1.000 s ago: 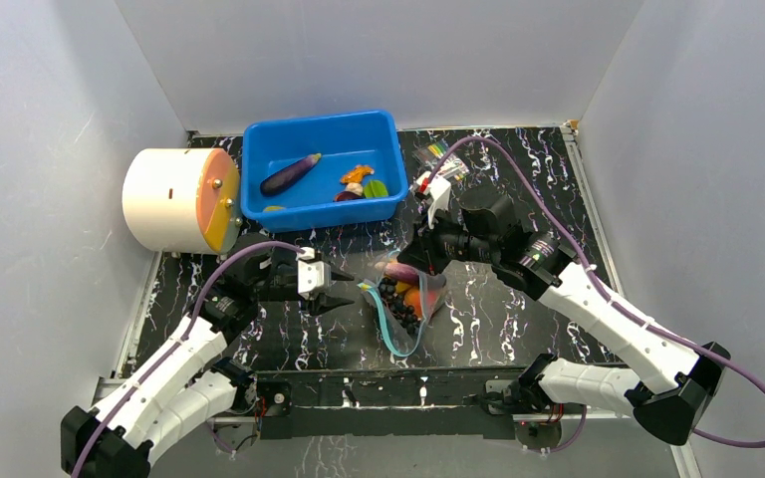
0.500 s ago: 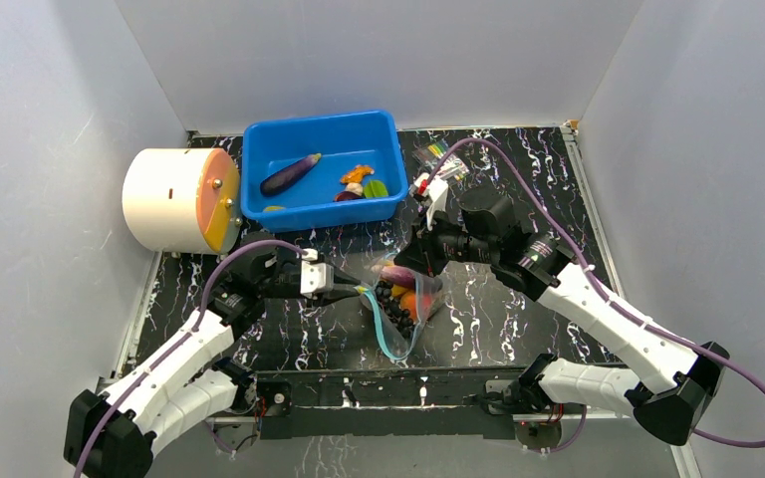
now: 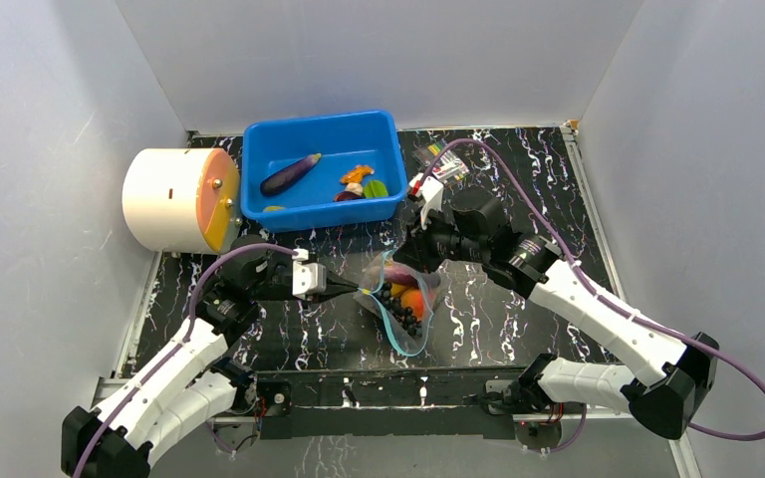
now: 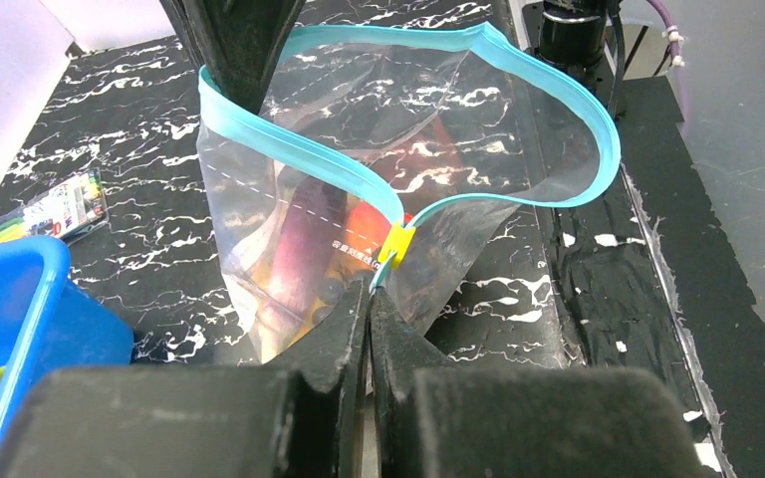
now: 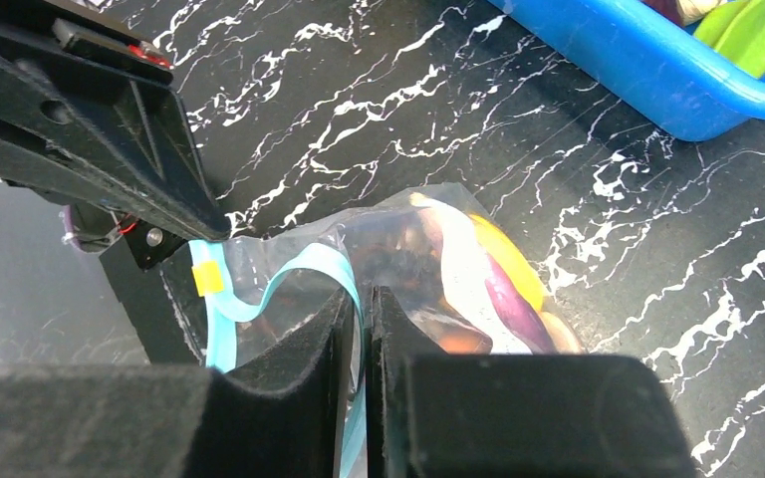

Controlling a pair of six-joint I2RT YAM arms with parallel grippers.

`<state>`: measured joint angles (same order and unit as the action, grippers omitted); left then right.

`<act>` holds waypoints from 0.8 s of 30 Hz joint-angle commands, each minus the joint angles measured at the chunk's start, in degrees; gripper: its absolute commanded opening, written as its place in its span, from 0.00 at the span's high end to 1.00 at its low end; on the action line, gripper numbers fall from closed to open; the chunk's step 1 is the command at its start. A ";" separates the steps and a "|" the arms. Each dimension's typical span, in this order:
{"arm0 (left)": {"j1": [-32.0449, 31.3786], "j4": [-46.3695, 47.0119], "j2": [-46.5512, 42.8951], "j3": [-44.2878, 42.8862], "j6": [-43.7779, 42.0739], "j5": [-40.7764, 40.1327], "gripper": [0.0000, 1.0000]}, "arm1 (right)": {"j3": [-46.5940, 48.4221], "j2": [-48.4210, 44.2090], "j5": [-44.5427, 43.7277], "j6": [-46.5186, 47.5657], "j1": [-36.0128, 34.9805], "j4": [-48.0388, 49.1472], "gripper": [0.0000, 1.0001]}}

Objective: Place the food in the zip-top bag and seal the zipper
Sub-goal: Zip the zipper food storage bag at the center of the board.

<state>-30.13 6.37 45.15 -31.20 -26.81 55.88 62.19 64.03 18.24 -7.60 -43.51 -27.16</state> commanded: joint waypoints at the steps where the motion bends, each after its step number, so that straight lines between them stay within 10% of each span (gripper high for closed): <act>1: -0.22 2.54 -1.24 -1.94 3.23 0.29 1.00 | 1.75 -0.70 -3.27 0.92 -0.20 2.96 0.90; 10: -0.24 1.81 -0.17 -1.48 1.02 1.96 0.99 | 0.75 -1.23 -3.84 0.40 -0.22 2.92 1.00; 13: -0.25 0.82 1.14 -1.50 -1.93 3.36 0.71 | 0.69 -1.08 -3.41 0.15 -0.18 3.75 1.00; 24: -0.26 3.64 4.92 -2.49 -3.51 3.72 0.60 | 0.91 -1.29 -2.60 -0.45 -0.21 4.90 1.00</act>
<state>-30.13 7.29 49.32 -31.31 -28.08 57.41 62.19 64.10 15.16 -7.66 -43.51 -26.74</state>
